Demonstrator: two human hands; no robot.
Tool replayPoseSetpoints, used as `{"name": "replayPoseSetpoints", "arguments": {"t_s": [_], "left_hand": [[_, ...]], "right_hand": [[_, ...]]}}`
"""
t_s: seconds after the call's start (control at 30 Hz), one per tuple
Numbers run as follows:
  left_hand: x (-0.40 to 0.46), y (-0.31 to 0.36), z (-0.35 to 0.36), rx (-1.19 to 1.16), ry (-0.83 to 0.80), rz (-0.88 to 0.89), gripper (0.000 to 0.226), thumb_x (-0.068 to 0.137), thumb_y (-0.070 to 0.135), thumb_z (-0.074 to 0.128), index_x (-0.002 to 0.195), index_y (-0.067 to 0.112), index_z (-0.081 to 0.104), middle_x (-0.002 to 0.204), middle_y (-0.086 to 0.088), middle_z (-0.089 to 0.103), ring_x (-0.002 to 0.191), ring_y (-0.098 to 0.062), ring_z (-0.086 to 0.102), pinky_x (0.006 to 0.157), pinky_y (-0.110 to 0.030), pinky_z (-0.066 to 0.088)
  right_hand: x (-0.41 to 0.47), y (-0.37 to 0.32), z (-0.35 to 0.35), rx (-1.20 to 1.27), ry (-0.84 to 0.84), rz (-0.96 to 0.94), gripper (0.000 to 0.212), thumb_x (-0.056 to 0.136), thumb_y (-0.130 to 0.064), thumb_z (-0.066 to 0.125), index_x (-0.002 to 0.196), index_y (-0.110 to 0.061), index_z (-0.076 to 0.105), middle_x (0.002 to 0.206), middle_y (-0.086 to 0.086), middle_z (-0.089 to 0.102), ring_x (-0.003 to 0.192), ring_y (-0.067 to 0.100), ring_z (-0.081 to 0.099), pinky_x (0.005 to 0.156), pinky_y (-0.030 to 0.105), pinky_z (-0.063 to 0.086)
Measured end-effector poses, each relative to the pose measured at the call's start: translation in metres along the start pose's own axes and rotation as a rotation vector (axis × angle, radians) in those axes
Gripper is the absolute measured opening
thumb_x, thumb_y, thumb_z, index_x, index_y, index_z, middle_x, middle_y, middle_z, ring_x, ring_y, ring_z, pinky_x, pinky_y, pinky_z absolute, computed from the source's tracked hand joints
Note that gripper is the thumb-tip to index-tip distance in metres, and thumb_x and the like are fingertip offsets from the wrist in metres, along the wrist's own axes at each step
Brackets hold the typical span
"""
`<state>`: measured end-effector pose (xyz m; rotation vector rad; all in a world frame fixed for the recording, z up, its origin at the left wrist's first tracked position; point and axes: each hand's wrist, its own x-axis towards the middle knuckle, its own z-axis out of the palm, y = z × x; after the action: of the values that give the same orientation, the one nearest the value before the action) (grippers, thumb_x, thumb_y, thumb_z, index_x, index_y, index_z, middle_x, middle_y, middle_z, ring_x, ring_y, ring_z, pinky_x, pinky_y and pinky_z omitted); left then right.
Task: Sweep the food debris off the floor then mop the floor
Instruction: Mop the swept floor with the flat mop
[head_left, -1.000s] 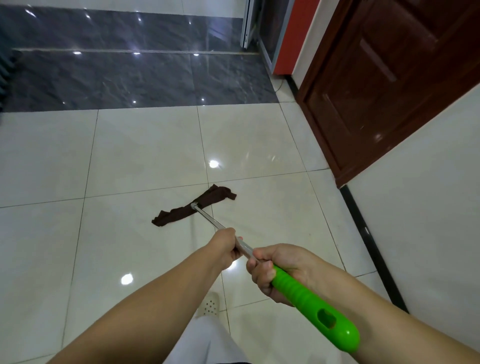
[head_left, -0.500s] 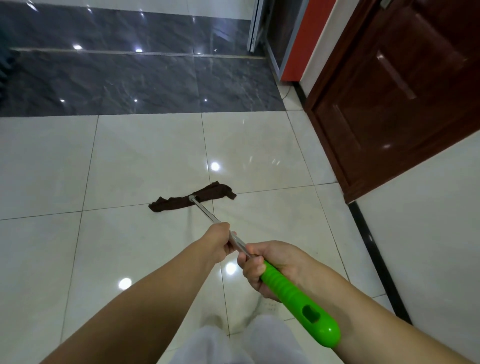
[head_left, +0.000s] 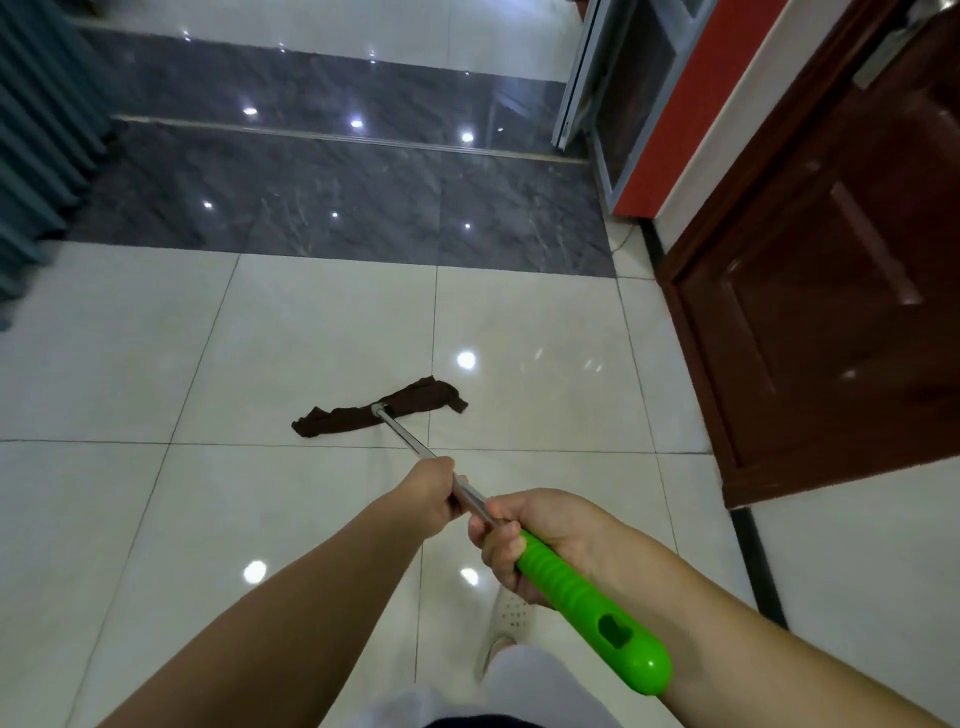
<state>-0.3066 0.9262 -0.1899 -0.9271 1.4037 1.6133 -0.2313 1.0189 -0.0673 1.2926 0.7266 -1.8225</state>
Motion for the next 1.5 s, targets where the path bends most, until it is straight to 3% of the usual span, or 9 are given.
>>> {"name": "replayPoseSetpoints", "arguments": {"t_s": [0.13, 0.27, 0.47, 0.63, 0.77, 1.07, 1.23, 1.4, 1.5], "left_hand": [[0.017, 0.031, 0.05, -0.039, 0.026, 0.014, 0.031, 0.1, 0.01, 0.035, 0.127, -0.003, 0.041, 0.083, -0.011, 0.047, 0.075, -0.018, 0.051, 0.076, -0.029, 0.043], [0.038, 0.057, 0.083, 0.007, 0.046, 0.02, 0.016, 0.098, 0.007, 0.031, 0.093, -0.002, 0.043, 0.08, -0.011, 0.044, 0.069, -0.018, 0.046, 0.055, -0.027, 0.043], [0.066, 0.086, 0.092, -0.034, 0.089, 0.002, 0.017, 0.098, 0.012, 0.036, 0.107, -0.001, 0.041, 0.081, -0.011, 0.046, 0.07, -0.02, 0.047, 0.062, -0.032, 0.045], [0.088, 0.123, 0.097, -0.118, 0.116, 0.008, 0.015, 0.101, 0.015, 0.035, 0.107, 0.002, 0.038, 0.08, -0.01, 0.045, 0.07, -0.019, 0.046, 0.073, -0.034, 0.045], [0.11, 0.165, 0.103, -0.195, 0.113, 0.027, 0.013, 0.101, 0.014, 0.035, 0.107, 0.002, 0.037, 0.083, -0.011, 0.046, 0.072, -0.018, 0.048, 0.073, -0.034, 0.045], [0.158, 0.289, 0.109, -0.295, 0.139, 0.01, 0.025, 0.101, 0.015, 0.035, 0.08, 0.004, 0.041, 0.08, -0.012, 0.046, 0.07, -0.02, 0.048, 0.059, -0.032, 0.048], [0.177, 0.344, 0.11, -0.373, 0.131, 0.007, 0.018, 0.102, 0.019, 0.035, 0.096, 0.003, 0.042, 0.081, -0.011, 0.046, 0.07, -0.02, 0.049, 0.078, -0.035, 0.046], [0.189, 0.377, 0.111, -0.409, 0.157, -0.001, 0.018, 0.102, 0.022, 0.037, 0.106, 0.004, 0.041, 0.081, -0.01, 0.049, 0.07, -0.019, 0.051, 0.058, -0.032, 0.048], [0.196, 0.396, 0.107, -0.473, 0.183, 0.027, 0.017, 0.102, 0.02, 0.037, 0.109, 0.006, 0.04, 0.081, -0.01, 0.049, 0.069, -0.018, 0.051, 0.069, -0.033, 0.049]], "right_hand": [[-0.01, -0.066, -0.023, -0.05, -0.04, 0.05, 0.024, 0.096, -0.009, 0.046, 0.073, -0.003, 0.05, 0.035, 0.003, 0.045, 0.021, 0.007, 0.037, 0.025, 0.01, 0.032], [-0.007, -0.118, -0.036, -0.049, -0.045, 0.05, 0.019, 0.098, -0.012, 0.045, 0.083, -0.002, 0.051, 0.04, 0.005, 0.049, 0.024, 0.006, 0.037, 0.026, 0.01, 0.031], [0.013, -0.157, -0.03, -0.13, 0.003, -0.003, 0.014, 0.095, -0.005, 0.041, 0.098, -0.002, 0.054, 0.064, 0.01, 0.058, 0.028, 0.004, 0.035, 0.028, 0.01, 0.029], [0.035, -0.2, -0.015, -0.197, 0.034, -0.016, 0.034, 0.095, -0.003, 0.036, 0.124, -0.007, 0.052, 0.075, 0.011, 0.058, 0.027, 0.004, 0.033, 0.029, 0.009, 0.028], [0.041, -0.252, 0.005, -0.235, -0.016, 0.002, 0.023, 0.095, -0.004, 0.037, 0.112, -0.006, 0.054, 0.075, 0.013, 0.062, 0.028, 0.004, 0.034, 0.028, 0.009, 0.029], [0.037, -0.383, 0.085, -0.4, -0.024, 0.154, 0.016, 0.098, -0.014, 0.041, 0.102, -0.002, 0.053, 0.035, 0.004, 0.05, 0.021, 0.004, 0.033, 0.024, 0.011, 0.029], [0.047, -0.439, 0.116, -0.438, -0.006, 0.2, 0.027, 0.096, -0.015, 0.046, 0.086, 0.005, 0.06, 0.039, 0.001, 0.041, 0.023, 0.005, 0.032, 0.024, 0.012, 0.03], [0.056, -0.474, 0.138, -0.537, 0.028, 0.223, 0.028, 0.095, -0.015, 0.046, 0.08, 0.005, 0.058, 0.037, -0.001, 0.035, 0.023, 0.006, 0.03, 0.024, 0.012, 0.028], [0.063, -0.493, 0.155, -0.57, -0.005, 0.199, 0.015, 0.096, -0.011, 0.043, 0.086, -0.001, 0.05, 0.045, 0.003, 0.042, 0.024, 0.006, 0.033, 0.026, 0.009, 0.028]]}}
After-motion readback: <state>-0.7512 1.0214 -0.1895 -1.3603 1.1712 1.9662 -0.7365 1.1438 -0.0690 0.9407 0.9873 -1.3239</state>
